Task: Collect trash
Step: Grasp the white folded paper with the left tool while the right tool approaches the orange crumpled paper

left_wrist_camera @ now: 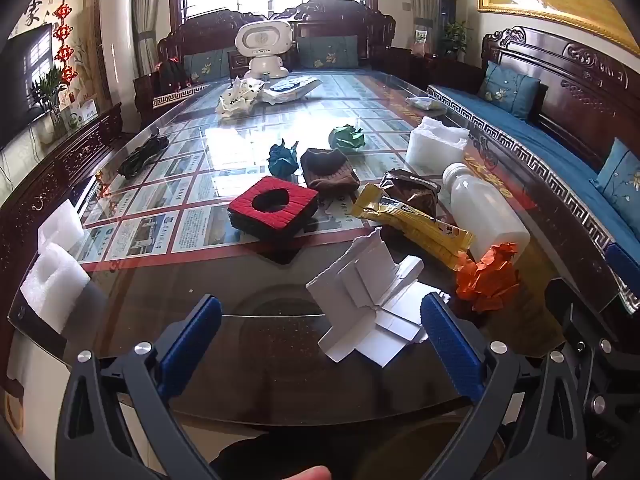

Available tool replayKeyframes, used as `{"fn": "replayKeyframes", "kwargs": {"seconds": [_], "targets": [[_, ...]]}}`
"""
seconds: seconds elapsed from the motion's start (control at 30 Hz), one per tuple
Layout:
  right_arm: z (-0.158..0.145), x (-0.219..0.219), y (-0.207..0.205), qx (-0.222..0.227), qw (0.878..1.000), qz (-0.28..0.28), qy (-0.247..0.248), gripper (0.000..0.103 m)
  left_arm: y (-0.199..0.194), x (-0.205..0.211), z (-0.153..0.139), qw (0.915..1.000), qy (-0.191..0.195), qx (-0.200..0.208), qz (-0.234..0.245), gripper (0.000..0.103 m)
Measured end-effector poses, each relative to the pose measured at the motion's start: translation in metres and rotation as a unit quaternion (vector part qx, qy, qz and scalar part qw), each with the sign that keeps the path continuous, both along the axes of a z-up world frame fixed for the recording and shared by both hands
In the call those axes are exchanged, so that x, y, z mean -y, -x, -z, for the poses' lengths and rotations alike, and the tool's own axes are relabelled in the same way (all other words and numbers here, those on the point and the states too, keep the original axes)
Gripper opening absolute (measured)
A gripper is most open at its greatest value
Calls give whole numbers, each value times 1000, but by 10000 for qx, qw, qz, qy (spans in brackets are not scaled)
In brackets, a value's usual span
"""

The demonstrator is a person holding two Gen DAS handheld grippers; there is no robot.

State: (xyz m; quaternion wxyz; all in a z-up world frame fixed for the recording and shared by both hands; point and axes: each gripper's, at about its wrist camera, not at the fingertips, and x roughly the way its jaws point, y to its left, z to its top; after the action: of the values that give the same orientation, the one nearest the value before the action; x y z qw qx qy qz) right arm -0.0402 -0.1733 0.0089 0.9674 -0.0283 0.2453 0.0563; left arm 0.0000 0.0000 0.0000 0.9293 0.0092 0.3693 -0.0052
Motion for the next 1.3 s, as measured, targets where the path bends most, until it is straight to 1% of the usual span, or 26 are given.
{"fn": "replayKeyframes", "kwargs": {"seconds": [0.1,0.3,0.37,0.4,0.5,0.63,0.8,1.03,1.17,1.23,1.3], "targets": [[0,0,0,-25,10000,-13,-8,95,0,-1,0,10000,83,-31,-13,99],[-3,1,1,-14,10000,-3,8,95,3,5,-1,10000,41,6,35,99],[0,0,0,-11,10000,0,23,95,0,2,0,10000,51,10,55,99],[0,-1,-1,-10,10000,3,26,95,2,0,-1,10000,77,24,16,99],[0,0,0,-5,10000,19,23,95,3,-5,-5,9997,185,94,101,99],[2,2,-1,-28,10000,31,-2,95,3,-6,-5,9998,141,155,53,99],[1,5,1,-4,10000,54,-34,95,3,1,0,9995,62,168,244,99],[3,10,1,-22,10000,74,-47,95,-20,1,14,9990,351,23,273,99],[3,13,0,-27,9999,117,-87,95,-32,-7,20,9975,608,-36,351,99],[5,15,-2,-31,9998,141,-101,95,-38,-9,24,9965,714,-128,407,99],[6,15,-6,-65,9998,154,-123,95,-43,-9,28,9957,764,-204,482,99]]}}
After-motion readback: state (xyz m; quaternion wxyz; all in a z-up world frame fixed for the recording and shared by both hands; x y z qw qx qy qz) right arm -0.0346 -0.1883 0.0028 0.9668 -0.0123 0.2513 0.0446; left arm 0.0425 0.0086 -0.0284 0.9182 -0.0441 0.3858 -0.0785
